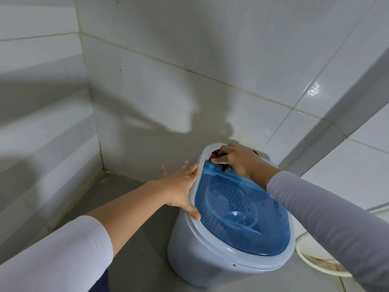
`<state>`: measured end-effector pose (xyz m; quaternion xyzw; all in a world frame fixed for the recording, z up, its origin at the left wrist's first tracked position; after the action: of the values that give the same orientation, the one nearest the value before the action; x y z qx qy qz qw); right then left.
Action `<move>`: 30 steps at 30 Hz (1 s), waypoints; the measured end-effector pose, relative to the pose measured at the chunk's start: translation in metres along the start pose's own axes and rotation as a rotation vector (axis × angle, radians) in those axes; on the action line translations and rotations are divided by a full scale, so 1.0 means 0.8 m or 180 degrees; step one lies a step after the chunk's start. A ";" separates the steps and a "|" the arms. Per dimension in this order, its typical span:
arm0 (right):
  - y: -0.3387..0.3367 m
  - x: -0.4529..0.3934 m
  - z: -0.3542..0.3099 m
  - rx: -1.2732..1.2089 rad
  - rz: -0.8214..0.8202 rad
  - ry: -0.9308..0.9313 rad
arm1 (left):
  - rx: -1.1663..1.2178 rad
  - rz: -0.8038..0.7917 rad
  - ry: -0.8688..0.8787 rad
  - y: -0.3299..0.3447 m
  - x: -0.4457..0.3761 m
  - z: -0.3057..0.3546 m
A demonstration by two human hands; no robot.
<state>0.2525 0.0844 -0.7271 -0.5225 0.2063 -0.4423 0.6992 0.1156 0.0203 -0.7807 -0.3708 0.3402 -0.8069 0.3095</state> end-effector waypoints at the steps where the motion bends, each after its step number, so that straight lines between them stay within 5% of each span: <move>1: 0.000 -0.001 0.002 -0.0020 0.0016 0.0009 | 0.0003 -0.0013 0.0000 0.000 0.000 0.000; 19: -0.008 -0.045 0.075 -0.0524 -0.0112 0.0983 | -0.0303 -0.0070 -0.0068 0.001 -0.001 0.003; 25: -0.050 -0.016 0.105 -0.0948 0.0427 0.1370 | -0.0365 -0.0092 -0.0089 0.000 0.000 0.005; 30: -0.043 0.009 0.119 -0.1118 0.0251 0.1774 | -0.0461 -0.0087 -0.0103 -0.002 0.002 0.008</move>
<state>0.3142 0.1286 -0.6595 -0.4856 0.4828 -0.4985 0.5316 0.1200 0.0180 -0.7755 -0.4098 0.3875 -0.7782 0.2763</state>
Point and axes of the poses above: each hand's wrist, its own x-axis away from the middle knuckle, its own y-axis out of the palm, z = x × y, the point moved 7 cm from there along -x, towards the middle knuckle, and after that the axes turned 7 degrees about x, right-handed, at the moved point
